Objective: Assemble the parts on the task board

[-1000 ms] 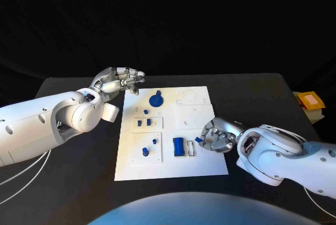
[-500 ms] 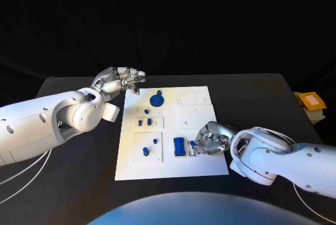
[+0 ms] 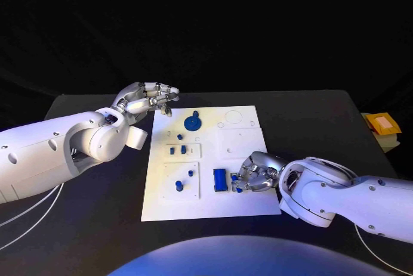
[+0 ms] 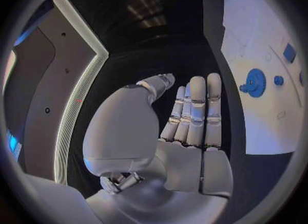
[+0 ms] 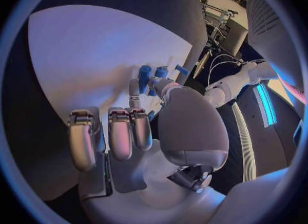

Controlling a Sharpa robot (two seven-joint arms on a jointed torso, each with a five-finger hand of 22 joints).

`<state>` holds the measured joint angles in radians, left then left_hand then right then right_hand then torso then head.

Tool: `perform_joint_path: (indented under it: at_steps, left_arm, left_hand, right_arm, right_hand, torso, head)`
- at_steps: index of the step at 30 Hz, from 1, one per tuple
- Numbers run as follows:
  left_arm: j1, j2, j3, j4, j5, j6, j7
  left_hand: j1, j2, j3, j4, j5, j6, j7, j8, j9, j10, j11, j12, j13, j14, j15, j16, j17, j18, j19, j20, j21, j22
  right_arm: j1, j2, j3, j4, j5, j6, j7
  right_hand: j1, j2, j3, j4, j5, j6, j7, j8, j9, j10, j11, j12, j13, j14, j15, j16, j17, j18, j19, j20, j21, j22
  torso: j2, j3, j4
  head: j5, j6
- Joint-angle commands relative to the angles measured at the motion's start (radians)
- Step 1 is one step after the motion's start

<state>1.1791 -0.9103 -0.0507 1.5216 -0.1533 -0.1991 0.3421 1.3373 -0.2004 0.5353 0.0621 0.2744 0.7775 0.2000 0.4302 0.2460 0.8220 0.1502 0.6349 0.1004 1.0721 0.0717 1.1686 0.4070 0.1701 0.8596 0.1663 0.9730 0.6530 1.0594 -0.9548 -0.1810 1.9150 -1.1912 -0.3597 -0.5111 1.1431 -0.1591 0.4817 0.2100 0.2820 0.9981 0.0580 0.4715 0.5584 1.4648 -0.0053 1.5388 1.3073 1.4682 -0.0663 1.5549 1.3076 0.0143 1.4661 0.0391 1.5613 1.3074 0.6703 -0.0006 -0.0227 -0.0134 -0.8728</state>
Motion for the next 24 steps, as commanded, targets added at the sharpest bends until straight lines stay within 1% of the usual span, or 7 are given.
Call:
perform_joint_path:
  at_steps: [1,5,16,21,22,23,24]
  left_arm:
    - [0.0,0.001,0.001,0.003,-0.001,0.013,0.007]
    - [0.0,0.0,0.001,0.003,-0.001,0.013,0.007]
    - [0.0,-0.001,0.001,0.004,-0.001,0.014,0.005]
    - [0.0,-0.002,0.001,0.004,-0.001,0.014,0.005]
    - [0.0,-0.002,0.001,0.004,-0.001,0.014,0.005]
    - [0.0,-0.002,0.001,0.004,-0.001,0.014,0.005]
    - [0.0,-0.002,0.001,0.004,-0.001,0.014,0.005]
  left_hand:
    - [0.009,0.005,0.003,0.003,0.004,-0.009,0.021,0.004,0.001,-0.005,0.0,0.007,0.002,-0.005,0.001,0.005,0.002,0.014,0.004,0.002,-0.004,-0.001]
    - [0.008,0.005,0.003,0.005,0.004,-0.009,0.022,0.005,0.001,-0.005,0.0,0.007,0.002,-0.005,0.001,0.006,0.002,0.014,0.004,0.002,-0.004,-0.001]
    - [0.008,0.005,0.003,0.005,0.004,-0.009,0.022,0.005,0.001,-0.005,0.0,0.007,0.002,-0.005,0.001,0.006,0.002,0.014,0.004,0.002,-0.004,-0.001]
    - [0.007,0.005,0.003,0.006,0.004,-0.01,0.022,0.005,0.002,-0.006,0.001,0.008,0.002,-0.005,0.001,0.006,0.002,0.014,0.004,0.002,-0.004,-0.001]
    - [0.007,0.005,0.003,0.006,0.004,-0.01,0.022,0.005,0.002,-0.006,0.001,0.008,0.002,-0.005,0.001,0.006,0.002,0.014,0.004,0.002,-0.004,-0.001]
    - [0.007,0.005,0.003,0.006,0.004,-0.01,0.022,0.005,0.002,-0.006,0.001,0.008,0.002,-0.005,0.001,0.006,0.002,0.014,0.004,0.002,-0.004,-0.001]
    - [0.006,0.005,0.003,0.006,0.004,-0.01,0.022,0.005,0.002,-0.006,0.001,0.008,0.002,-0.005,0.001,0.006,0.002,0.014,0.004,0.002,-0.004,-0.001]
  right_arm:
    - [-0.002,0.006,-0.001,-0.002,0.001,0.012,-0.004]
    - [-0.002,0.007,-0.001,-0.009,-0.001,0.01,-0.006]
    - [-0.002,0.018,-0.001,-0.018,-0.01,-0.001,-0.003]
    - [-0.002,0.02,-0.001,-0.019,-0.011,-0.002,0.001]
    - [-0.002,0.021,-0.001,-0.019,-0.012,-0.003,0.002]
    - [-0.002,0.021,-0.001,-0.02,-0.012,-0.004,0.004]
    - [-0.002,0.021,-0.001,-0.02,-0.012,-0.004,0.005]
  right_hand:
    - [-0.008,0.0,-0.002,0.008,-0.006,0.004,0.003,-0.004,-0.003,0.09,-0.007,0.005,0.244,0.093,-0.007,-0.002,0.216,-0.011,0.099,-0.003,-0.006,0.259]
    - [-0.012,0.003,-0.003,0.012,-0.011,0.006,0.002,-0.003,-0.003,0.091,-0.007,0.006,0.245,0.093,-0.007,-0.001,0.216,-0.011,0.099,-0.003,-0.005,0.259]
    - [-0.024,0.01,-0.009,0.027,-0.021,0.011,0.002,-0.001,-0.001,0.091,-0.008,0.005,0.244,0.093,-0.008,-0.002,0.215,-0.011,0.099,-0.004,-0.006,0.259]
    - [-0.048,0.006,-0.036,0.061,-0.103,0.013,0.002,-0.001,0.001,0.089,-0.007,0.002,0.243,0.092,-0.008,-0.003,0.214,-0.01,0.098,-0.004,-0.008,0.258]
    - [-0.059,-0.001,-0.048,0.071,-0.1,0.014,0.003,-0.001,0.001,0.089,-0.007,0.003,0.243,0.092,-0.007,-0.003,0.214,-0.01,0.098,-0.004,-0.009,0.258]
    - [-0.086,-0.016,-0.085,0.079,-0.04,0.015,0.003,-0.001,0.002,0.09,-0.006,0.003,0.243,0.093,-0.007,-0.002,0.214,-0.01,0.098,-0.004,-0.009,0.258]
    - [-0.096,-0.017,-0.099,0.081,-0.033,0.016,0.003,-0.002,0.002,0.089,-0.006,0.002,0.243,0.092,-0.007,-0.003,0.214,-0.01,0.097,-0.004,-0.01,0.258]
  torso:
    - [0.0,-0.0004,0.0008]
    - [0.0,-0.001,0.0008]
    - [0.0,-0.0003,0.0003]
    - [0.0,-0.0002,0.0003]
    - [0.0,-0.0002,0.0002]
    - [0.0,-0.0003,-0.0001]
    - [0.0,-0.0003,-0.0001]
  head:
    - [-0.001,0.0]
    - [-0.001,0.0]
    - [-0.001,0.0]
    - [-0.001,0.0]
    - [-0.002,0.0]
    - [-0.002,0.0]
    - [-0.002,0.0]
